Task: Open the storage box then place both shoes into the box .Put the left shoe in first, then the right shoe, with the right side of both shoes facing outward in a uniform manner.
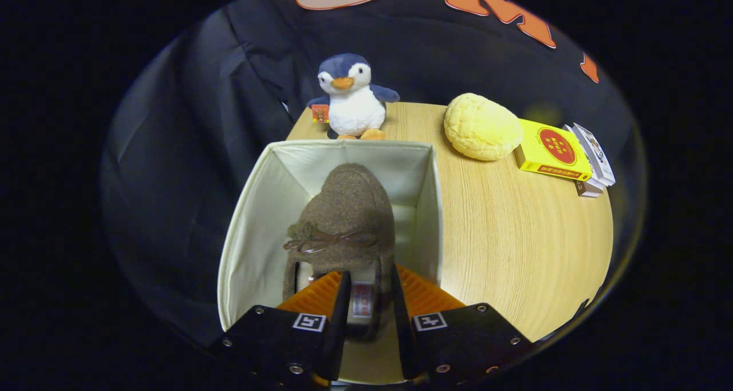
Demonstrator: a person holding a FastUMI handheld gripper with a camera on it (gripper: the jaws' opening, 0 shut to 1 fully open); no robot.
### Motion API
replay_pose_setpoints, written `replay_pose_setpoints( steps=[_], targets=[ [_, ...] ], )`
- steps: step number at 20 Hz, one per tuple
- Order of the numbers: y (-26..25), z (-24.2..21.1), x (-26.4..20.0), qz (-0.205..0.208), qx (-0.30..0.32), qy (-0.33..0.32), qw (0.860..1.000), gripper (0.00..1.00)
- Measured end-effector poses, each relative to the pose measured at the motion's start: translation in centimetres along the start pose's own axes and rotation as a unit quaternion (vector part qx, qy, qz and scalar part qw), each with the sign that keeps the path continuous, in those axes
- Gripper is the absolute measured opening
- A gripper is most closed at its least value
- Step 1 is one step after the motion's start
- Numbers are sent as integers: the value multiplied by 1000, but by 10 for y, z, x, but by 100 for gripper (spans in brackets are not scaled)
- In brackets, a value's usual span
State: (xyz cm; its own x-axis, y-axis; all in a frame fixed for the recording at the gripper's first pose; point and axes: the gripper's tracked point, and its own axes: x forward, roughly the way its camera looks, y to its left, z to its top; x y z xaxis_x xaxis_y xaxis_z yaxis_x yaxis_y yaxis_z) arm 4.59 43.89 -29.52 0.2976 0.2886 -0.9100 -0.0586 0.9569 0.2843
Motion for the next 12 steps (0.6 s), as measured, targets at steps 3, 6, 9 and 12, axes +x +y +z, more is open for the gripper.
replay_pose_setpoints(
  steps=[3,6,9,12],
  targets=[
    [-13,26,-41,41,8,-60,997,55],
    [-44,48,-87,69,2,-124,990,62],
    [-94,63,-129,65,-10,-188,980,72],
    [-145,72,-171,56,-4,-240,969,76]
  ],
)
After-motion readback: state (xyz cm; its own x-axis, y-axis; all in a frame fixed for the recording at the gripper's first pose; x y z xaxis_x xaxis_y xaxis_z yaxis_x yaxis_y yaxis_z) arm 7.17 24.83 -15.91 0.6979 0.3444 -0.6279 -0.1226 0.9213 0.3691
